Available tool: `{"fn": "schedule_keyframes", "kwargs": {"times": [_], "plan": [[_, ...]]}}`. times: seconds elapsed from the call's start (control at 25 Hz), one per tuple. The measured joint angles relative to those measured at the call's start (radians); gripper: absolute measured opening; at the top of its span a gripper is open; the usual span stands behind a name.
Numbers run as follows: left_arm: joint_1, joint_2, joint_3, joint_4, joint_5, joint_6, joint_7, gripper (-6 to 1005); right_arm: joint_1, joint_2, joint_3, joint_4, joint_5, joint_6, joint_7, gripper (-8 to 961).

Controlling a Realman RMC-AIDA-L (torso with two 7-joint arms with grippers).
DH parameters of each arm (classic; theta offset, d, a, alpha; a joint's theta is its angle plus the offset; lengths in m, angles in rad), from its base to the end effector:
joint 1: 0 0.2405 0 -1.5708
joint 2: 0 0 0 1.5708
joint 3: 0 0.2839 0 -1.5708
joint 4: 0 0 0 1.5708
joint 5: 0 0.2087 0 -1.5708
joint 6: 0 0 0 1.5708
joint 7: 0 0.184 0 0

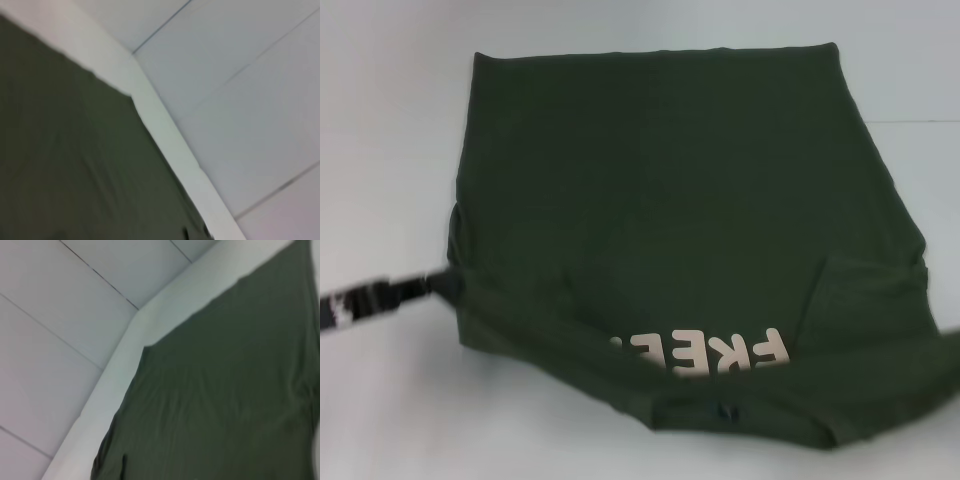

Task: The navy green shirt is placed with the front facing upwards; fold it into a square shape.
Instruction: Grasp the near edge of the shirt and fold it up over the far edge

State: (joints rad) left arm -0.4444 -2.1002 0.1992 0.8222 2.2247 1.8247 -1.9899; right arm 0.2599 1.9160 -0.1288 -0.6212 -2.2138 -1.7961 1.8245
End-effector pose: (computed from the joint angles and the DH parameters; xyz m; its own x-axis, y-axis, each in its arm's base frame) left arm -0.3133 0.3126 0.0154 0.2276 0.7451 0.6269 0.8870 -0.4243 0.1822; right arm 0.3994 0.2548 0.0692 0.1799 -0.6928 -0.6983 -0.9477 -0.3124 0.0658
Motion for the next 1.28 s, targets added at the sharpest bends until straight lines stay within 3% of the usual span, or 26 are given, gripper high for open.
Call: {"fn": "schedule_keyframes", "kwargs": {"times": [0.04, 0.08, 0.2, 0.4, 0.76, 1.08, 1.28], "plan": [[-0.052, 0.021, 0.0, -0.038, -0.006, -0.047, -0.003, 28, 0.051, 0.0, -0.002, 0.003, 0.0, 0.041, 0.016, 39], [-0.052, 0.021, 0.0, -0.038, -0.006, -0.047, -0.003, 28, 0.051, 0.0, -0.002, 0.003, 0.0, 0.041, 0.016, 39], [-0.143, 0.053, 0.005, -0.102, -0.014, -0.144, -0.001, 29, 0.126, 0.0, -0.007, 0.01, 0.0, 0.118, 0.022, 39], [-0.256, 0.074, 0.018, -0.159, -0.021, -0.315, 0.009, 33, 0.24, 0.001, -0.019, 0.014, -0.002, 0.234, 0.029, 36], [-0.359, 0.077, 0.027, -0.236, -0.067, -0.599, 0.071, 51, 0.412, 0.008, -0.16, 0.076, 0.001, 0.506, 0.06, 35], [-0.389, 0.07, 0.028, -0.322, -0.17, -0.799, 0.218, 67, 0.516, 0.037, -0.281, 0.13, 0.002, 0.774, 0.053, 36], [-0.418, 0.061, 0.028, -0.398, -0.233, -0.911, 0.341, 77, 0.56, 0.058, -0.298, 0.157, 0.004, 0.901, 0.034, 36]]}}
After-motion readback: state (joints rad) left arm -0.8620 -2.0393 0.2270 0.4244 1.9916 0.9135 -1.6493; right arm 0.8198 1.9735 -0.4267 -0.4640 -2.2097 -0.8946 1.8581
